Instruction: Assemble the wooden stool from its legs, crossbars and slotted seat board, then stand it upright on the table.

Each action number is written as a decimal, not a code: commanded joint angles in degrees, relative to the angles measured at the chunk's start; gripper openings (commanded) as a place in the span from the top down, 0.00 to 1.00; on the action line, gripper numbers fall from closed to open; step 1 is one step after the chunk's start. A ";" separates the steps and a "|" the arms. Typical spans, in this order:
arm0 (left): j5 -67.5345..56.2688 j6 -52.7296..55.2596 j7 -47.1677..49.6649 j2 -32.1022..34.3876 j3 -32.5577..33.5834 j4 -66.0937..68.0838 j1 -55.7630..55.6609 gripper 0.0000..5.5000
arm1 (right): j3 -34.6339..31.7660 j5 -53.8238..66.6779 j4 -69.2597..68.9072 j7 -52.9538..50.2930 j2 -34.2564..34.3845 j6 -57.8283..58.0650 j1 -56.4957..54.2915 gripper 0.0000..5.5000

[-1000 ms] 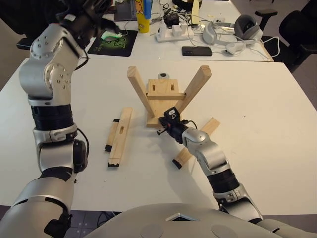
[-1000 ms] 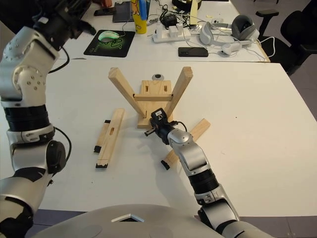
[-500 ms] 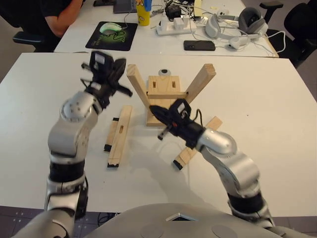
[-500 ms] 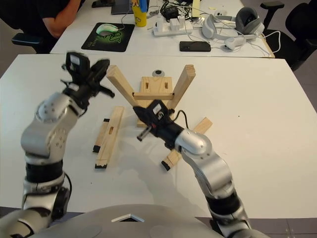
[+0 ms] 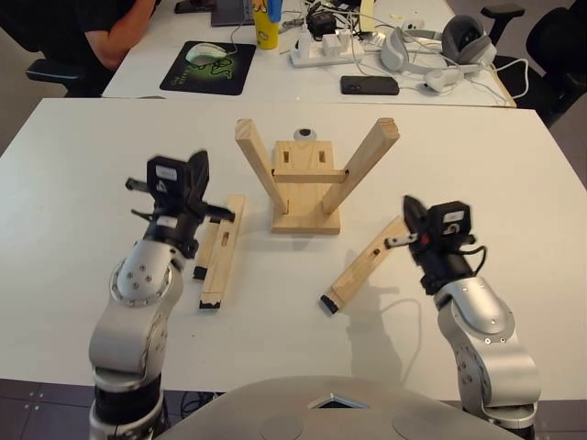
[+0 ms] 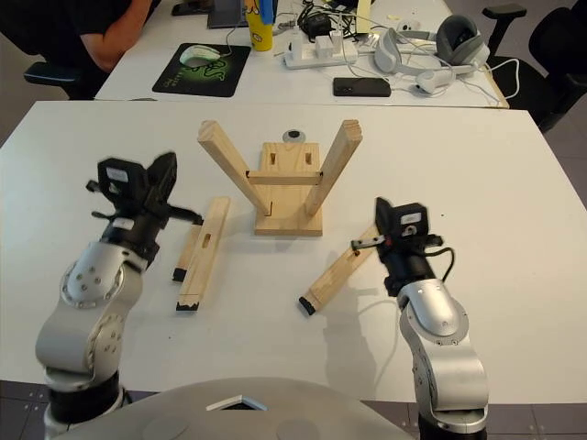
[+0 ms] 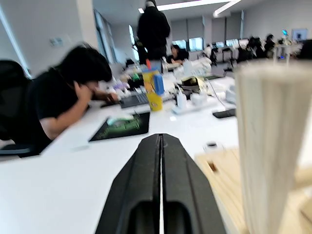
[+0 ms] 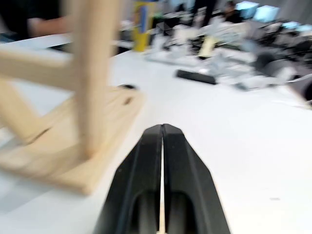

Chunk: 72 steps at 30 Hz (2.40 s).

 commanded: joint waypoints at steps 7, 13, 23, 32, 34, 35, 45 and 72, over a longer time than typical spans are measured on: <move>2.44 1.87 2.40 -2.15 2.08 1.81 -2.95 1.00 | -2.68 -4.95 4.71 -8.28 4.62 4.36 -13.90 1.00; 3.19 2.44 2.36 -2.32 2.97 3.17 -3.15 1.00 | -3.83 -5.74 7.28 -9.62 6.72 5.03 -16.76 1.00; -4.08 5.30 -10.64 -3.48 -14.88 6.52 -4.26 1.00 | 15.78 1.04 6.81 6.54 3.45 4.08 -16.02 1.00; 3.61 6.75 -4.21 0.98 -6.15 10.50 -3.21 1.00 | 8.90 -4.36 10.17 -0.61 1.47 8.54 -11.77 1.00; 4.71 5.49 -1.93 0.53 -2.19 10.27 -2.58 1.00 | 3.93 -6.27 10.52 -4.31 2.26 8.04 -11.08 1.00; 5.28 4.60 -0.52 0.18 0.13 9.87 -2.16 1.00 | 1.44 -6.79 10.11 -5.79 2.83 7.49 -10.66 1.00; 2.68 -6.09 -9.36 -2.63 -10.64 5.94 -5.89 1.00 | 16.79 -5.76 3.48 4.27 2.10 -1.09 -15.68 1.00; 6.32 -7.61 -16.60 -0.86 -19.15 7.72 -7.27 1.00 | 26.90 -7.84 6.44 13.35 -3.00 -3.97 -14.42 1.00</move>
